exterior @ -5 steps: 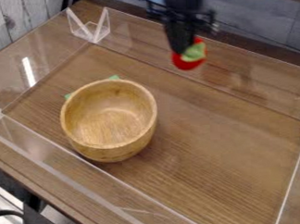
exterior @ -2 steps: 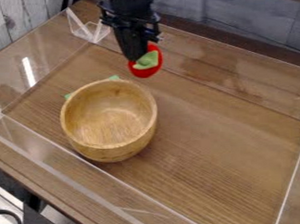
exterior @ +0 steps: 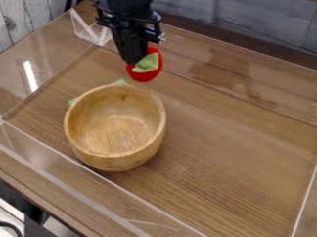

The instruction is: Move the red fruit to the left

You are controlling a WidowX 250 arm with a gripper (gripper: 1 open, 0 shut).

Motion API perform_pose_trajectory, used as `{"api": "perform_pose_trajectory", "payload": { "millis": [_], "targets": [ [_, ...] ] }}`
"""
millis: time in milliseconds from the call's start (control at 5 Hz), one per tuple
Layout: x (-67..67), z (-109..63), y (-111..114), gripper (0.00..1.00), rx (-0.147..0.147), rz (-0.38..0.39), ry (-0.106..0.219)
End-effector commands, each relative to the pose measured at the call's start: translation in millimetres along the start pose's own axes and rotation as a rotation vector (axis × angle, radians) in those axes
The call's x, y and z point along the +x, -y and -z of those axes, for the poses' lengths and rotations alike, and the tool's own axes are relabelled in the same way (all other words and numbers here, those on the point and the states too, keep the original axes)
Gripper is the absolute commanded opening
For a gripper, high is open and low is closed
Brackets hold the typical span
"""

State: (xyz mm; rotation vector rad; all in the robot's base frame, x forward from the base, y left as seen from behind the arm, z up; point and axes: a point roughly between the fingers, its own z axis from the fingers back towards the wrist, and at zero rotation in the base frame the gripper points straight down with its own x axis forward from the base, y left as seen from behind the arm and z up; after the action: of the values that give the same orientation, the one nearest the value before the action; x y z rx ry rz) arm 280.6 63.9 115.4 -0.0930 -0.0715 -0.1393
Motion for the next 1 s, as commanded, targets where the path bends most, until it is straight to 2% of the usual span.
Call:
{"api": "perform_pose_trajectory", "payload": {
  "millis": [0,200,600,800],
  "targets": [
    [-2.9,-25.6,-17,0.00,0.042,-0.050,0.061],
    [-10.0,-28.8,-30,0.00,0.047,-0.105,0.058],
    [-14.0,0.3,-62,0.00,0.050,-0.200,0.056],
    [-9.4,8.9,-47,0.00,0.048,-0.234,0.054]
  ]
}}
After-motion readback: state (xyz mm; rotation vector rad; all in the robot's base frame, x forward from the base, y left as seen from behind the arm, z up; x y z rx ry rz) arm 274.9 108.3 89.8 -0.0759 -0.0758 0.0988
